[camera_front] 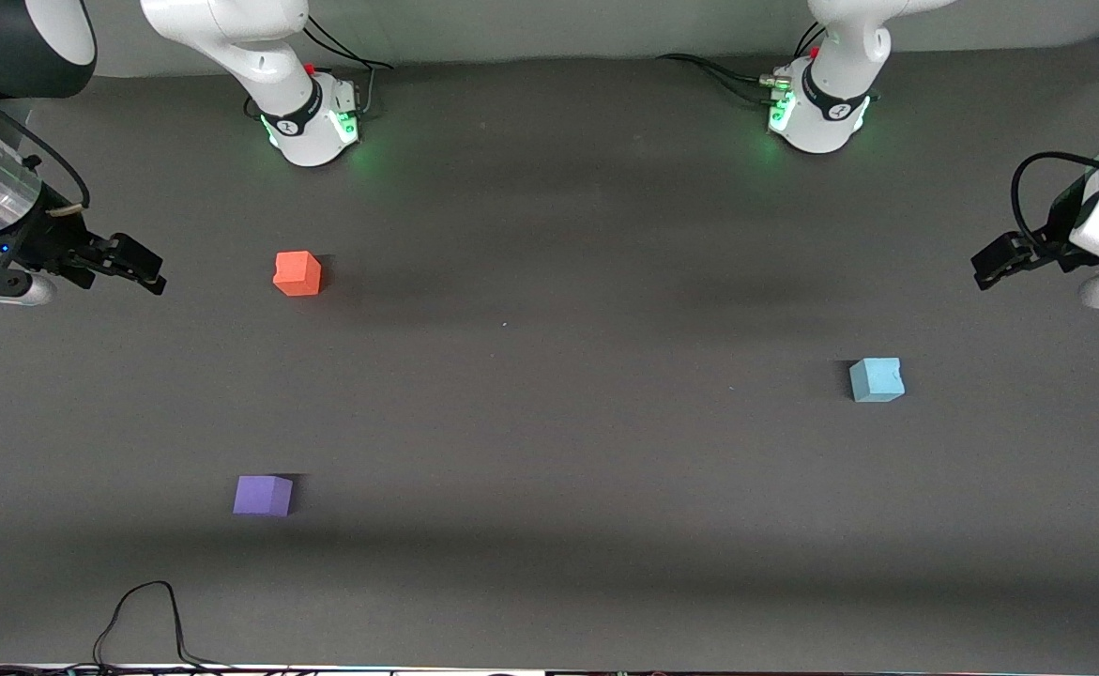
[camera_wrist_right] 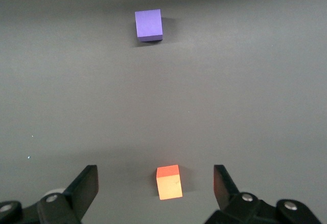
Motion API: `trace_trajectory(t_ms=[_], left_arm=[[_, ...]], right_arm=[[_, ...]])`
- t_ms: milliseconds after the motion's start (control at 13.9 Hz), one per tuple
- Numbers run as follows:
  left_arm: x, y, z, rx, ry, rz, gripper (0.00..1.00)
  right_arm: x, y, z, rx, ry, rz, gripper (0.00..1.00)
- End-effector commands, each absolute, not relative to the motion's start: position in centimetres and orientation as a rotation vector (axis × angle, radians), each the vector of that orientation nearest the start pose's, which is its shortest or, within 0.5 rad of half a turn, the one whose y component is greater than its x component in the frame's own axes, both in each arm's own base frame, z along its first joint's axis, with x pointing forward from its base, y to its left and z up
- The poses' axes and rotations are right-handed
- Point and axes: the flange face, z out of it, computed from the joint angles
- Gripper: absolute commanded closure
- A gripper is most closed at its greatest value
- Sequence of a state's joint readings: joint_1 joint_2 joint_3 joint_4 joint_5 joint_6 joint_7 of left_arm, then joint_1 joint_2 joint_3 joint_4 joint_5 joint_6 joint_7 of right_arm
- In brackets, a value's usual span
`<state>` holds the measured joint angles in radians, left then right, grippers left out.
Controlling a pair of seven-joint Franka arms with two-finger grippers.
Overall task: Place blue block between orange and purple blocks
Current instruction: 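Move the left gripper toward the light blue cube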
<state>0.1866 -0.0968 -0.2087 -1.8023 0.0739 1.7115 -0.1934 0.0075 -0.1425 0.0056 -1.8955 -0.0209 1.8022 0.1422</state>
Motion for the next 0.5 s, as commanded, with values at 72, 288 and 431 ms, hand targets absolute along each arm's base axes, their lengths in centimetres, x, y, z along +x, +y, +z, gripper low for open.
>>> trace_trajectory(t_ms=[72, 288, 431], left_arm=[[53.0, -1.7, 60.0, -3.066, -0.199, 0.064, 0.00], [53.1, -0.7, 60.2, -3.065, -0.239, 0.068, 0.00], [53.1, -0.7, 60.2, -3.067, -0.225, 0.066, 0.00]], right_arm=[[51.8, 0.0, 57.0, -3.155, 0.115, -0.088, 0.00], [51.7, 0.0, 57.0, -3.154, 0.129, -0.086, 0.00], [51.8, -0.1, 56.8, -3.154, 0.131, -0.081, 0.00]])
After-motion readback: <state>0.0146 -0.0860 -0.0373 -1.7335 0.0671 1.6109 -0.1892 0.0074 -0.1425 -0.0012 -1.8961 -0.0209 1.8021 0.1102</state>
